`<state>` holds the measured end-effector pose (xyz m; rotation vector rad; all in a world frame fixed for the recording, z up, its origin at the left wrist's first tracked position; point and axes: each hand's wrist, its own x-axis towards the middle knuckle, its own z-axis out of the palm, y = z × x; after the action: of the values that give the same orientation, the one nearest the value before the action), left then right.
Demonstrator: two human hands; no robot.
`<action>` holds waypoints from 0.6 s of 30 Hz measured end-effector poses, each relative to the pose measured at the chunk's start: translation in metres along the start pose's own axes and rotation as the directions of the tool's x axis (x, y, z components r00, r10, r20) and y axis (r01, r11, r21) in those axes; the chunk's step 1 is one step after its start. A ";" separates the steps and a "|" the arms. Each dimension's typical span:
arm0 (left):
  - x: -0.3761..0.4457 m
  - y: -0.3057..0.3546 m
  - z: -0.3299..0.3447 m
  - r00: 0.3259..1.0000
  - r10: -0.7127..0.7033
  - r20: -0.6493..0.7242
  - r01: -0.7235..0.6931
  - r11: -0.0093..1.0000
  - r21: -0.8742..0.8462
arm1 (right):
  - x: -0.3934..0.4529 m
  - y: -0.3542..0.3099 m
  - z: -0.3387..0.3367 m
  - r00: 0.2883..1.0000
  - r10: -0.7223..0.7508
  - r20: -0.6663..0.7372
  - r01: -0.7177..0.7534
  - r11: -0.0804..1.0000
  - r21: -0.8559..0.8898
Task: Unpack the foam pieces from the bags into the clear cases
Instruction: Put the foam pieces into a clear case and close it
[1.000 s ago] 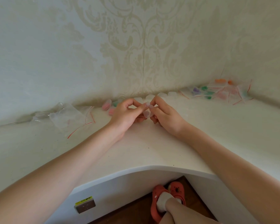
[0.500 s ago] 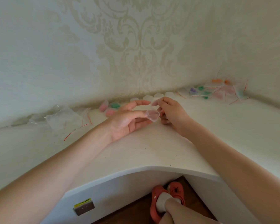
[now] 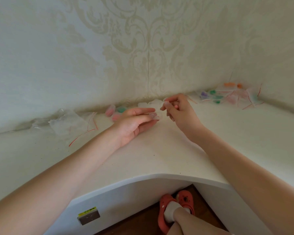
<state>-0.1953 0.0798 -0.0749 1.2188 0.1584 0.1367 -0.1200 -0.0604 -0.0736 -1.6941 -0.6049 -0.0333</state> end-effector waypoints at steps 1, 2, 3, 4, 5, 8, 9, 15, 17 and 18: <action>0.000 0.000 0.000 1.000 -0.003 0.019 0.002 1.000 0.023 | -0.001 0.000 0.001 0.999 -0.030 0.040 0.031 0.999 -0.019; 0.000 0.000 0.000 0.999 -0.007 0.036 0.005 0.999 0.047 | -0.003 -0.001 0.001 0.996 -0.053 0.076 0.056 0.998 -0.032; -0.001 0.000 0.000 0.999 -0.010 0.050 0.007 0.998 0.065 | -0.005 -0.003 0.001 0.992 -0.072 0.105 0.076 0.996 -0.038; 0.000 0.000 0.000 0.998 -0.013 0.058 0.009 0.997 0.076 | -0.006 -0.004 0.002 0.988 -0.088 0.128 0.093 0.995 -0.037; 0.000 0.001 -0.001 0.998 -0.017 0.063 0.012 0.997 0.081 | -0.007 -0.006 0.002 0.985 -0.100 0.143 0.106 0.994 -0.033; 0.000 0.001 -0.001 0.995 -0.025 0.092 0.015 0.994 0.109 | -0.008 -0.006 0.000 0.980 -0.111 0.166 0.121 0.991 -0.055; 0.000 0.001 -0.001 0.994 -0.023 0.106 0.010 0.992 0.123 | -0.008 -0.006 -0.001 0.979 -0.107 0.171 0.122 0.989 -0.080; -0.001 0.002 -0.001 0.986 -0.034 0.164 0.004 0.984 0.176 | -0.010 -0.009 -0.001 0.969 -0.119 0.217 0.138 0.988 -0.076; -0.001 0.003 -0.002 0.985 -0.050 0.165 0.020 0.984 0.179 | -0.010 -0.008 -0.001 0.959 -0.105 0.262 0.135 0.986 -0.098; -0.001 0.003 -0.002 0.985 -0.061 0.163 0.032 0.985 0.171 | -0.010 -0.008 -0.001 0.956 -0.098 0.275 0.138 0.982 -0.130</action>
<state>-0.1969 0.0821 -0.0722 1.3871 0.0521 -0.0212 -0.1311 -0.0646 -0.0696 -1.8187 -0.9265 0.0682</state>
